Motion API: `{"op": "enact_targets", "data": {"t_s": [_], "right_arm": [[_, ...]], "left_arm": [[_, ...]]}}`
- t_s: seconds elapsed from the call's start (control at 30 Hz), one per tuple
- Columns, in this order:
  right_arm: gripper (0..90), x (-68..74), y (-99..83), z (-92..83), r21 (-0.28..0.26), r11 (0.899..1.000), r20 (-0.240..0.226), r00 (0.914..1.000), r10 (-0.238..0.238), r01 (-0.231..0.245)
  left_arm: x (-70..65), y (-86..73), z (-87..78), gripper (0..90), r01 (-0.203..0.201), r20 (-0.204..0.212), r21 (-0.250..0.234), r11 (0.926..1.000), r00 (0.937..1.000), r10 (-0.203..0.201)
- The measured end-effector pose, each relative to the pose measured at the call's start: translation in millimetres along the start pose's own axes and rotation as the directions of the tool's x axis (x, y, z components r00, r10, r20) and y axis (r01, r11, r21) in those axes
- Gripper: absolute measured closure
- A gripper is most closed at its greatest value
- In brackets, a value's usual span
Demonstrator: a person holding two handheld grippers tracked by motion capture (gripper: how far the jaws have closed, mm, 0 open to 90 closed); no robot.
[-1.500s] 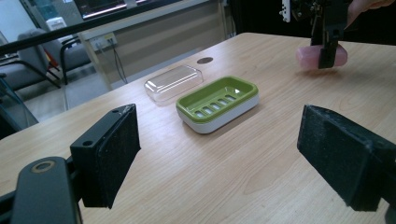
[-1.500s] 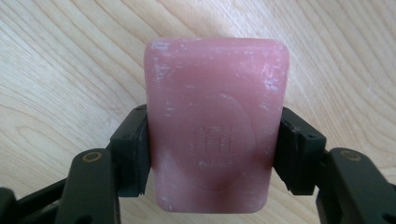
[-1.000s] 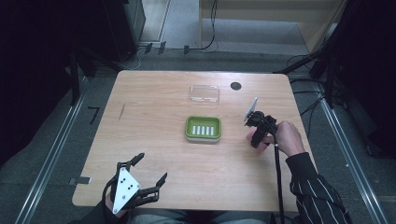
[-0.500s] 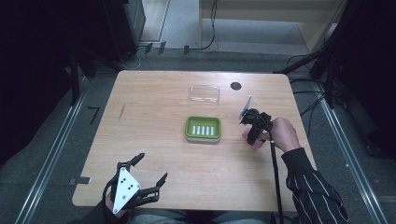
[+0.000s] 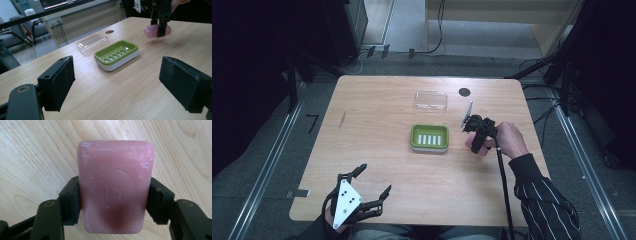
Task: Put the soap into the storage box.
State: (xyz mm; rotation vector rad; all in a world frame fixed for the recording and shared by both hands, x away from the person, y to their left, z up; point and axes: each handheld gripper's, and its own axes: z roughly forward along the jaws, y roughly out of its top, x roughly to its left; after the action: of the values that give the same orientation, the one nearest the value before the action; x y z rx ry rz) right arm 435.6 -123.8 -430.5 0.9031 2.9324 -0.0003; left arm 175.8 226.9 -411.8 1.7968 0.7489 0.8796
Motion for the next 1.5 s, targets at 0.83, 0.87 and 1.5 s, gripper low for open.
{"op": "enact_targets", "data": {"t_s": [0.83,0.87,1.5], "right_arm": [[39.0,2.5,28.0,-13.4,-0.018,0.996,0.014,0.9959,-0.09,0.09],[39.0,2.5,28.0,-13.4,-0.018,0.996,0.014,0.9959,-0.09,0.09],[38.9,1.4,39.4,-24.7,-0.046,0.99,0.023,0.9907,-0.134,0.135]], "left_arm": [[0.3,-0.1,0.0,13.6,0.0,-0.002,0.0,1.0,1.0,0.0],[0.3,-0.1,0.0,13.6,0.001,-0.002,0.0,1.0,1.0,-0.001],[0.4,-0.2,0.2,13.6,-0.002,-0.002,0.001,1.0,1.0,0.002]]}}
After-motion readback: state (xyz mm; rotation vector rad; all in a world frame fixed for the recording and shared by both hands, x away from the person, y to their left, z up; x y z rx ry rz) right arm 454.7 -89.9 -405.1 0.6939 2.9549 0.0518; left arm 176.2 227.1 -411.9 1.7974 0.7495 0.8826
